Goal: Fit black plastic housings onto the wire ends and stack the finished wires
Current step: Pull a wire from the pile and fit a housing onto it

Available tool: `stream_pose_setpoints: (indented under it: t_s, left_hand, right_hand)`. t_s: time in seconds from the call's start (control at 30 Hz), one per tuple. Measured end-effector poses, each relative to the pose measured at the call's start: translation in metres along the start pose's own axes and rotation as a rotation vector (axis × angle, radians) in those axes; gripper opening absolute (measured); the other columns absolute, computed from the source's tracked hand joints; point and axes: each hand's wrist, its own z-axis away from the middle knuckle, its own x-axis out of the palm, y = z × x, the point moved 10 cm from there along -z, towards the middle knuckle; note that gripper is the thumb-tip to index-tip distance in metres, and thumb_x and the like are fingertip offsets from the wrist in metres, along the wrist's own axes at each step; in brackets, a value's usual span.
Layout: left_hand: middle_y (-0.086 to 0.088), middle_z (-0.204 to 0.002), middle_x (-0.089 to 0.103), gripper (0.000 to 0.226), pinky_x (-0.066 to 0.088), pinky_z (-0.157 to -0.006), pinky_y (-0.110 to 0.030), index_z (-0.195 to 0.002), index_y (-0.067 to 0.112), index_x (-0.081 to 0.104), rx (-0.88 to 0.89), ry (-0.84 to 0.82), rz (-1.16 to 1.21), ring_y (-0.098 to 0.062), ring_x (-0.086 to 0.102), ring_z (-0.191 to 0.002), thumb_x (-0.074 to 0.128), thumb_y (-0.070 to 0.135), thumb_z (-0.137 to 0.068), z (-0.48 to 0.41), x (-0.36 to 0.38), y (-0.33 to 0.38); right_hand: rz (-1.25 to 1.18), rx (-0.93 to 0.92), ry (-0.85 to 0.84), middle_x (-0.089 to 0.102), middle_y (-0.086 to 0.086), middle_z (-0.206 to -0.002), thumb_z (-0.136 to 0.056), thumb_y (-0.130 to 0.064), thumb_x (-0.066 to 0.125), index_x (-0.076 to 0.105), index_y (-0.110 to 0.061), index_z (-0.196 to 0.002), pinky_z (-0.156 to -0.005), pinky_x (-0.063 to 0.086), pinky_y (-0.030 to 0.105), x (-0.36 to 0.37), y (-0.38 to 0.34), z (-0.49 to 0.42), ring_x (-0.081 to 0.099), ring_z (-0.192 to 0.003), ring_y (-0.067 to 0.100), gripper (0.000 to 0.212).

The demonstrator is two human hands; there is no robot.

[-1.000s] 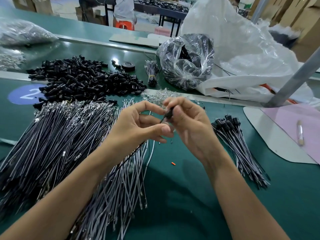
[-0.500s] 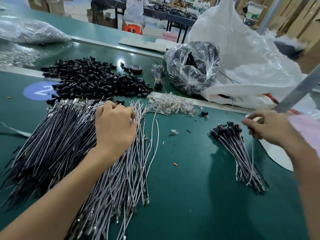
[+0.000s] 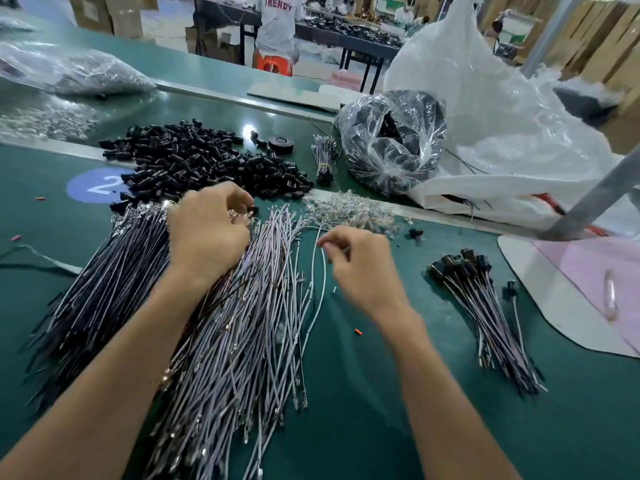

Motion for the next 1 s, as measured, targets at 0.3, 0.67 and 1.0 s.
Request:
stream_pose_setpoints:
  t_s: [0.3, 0.67, 1.0]
  left_hand:
    - [0.000, -0.124, 0.054, 0.032, 0.023, -0.107, -0.046, -0.081, 0.033, 0.076, 0.004, -0.413, -0.503, -0.026, 0.032, -0.125, 0.074, 0.062, -0.068, 0.020, 0.025, -0.013]
    - [-0.004, -0.120, 0.061, 0.010, 0.037, -0.094, -0.040, -0.086, 0.024, 0.077, -0.080, -0.220, -0.261, -0.024, 0.051, -0.113, 0.074, 0.033, -0.086, 0.008, 0.014, -0.024]
    - [0.002, -0.074, 0.075, 0.006, 0.053, -0.052, -0.017, -0.084, 0.016, 0.071, -0.015, -0.161, 0.645, -0.009, 0.067, -0.061, 0.076, 0.013, -0.081, 0.005, -0.016, 0.037]
  right_hand:
    - [-0.032, -0.020, 0.081, 0.059, -0.009, -0.073, -0.095, -0.009, 0.058, 0.074, -0.012, -0.098, -0.059, 0.044, 0.027, 0.014, 0.007, 0.014, 0.049, -0.060, 0.007, 0.016]
    - [-0.120, -0.018, 0.095, 0.066, -0.001, -0.070, -0.094, -0.006, 0.059, 0.073, -0.010, -0.098, -0.063, 0.054, 0.041, 0.014, 0.008, 0.017, 0.062, -0.062, 0.021, 0.016]
    - [-0.768, 0.017, -0.100, 0.073, 0.005, -0.094, -0.096, -0.015, 0.060, 0.069, -0.012, -0.108, -0.055, 0.047, 0.019, 0.035, -0.011, 0.020, 0.061, -0.063, 0.008, 0.015]
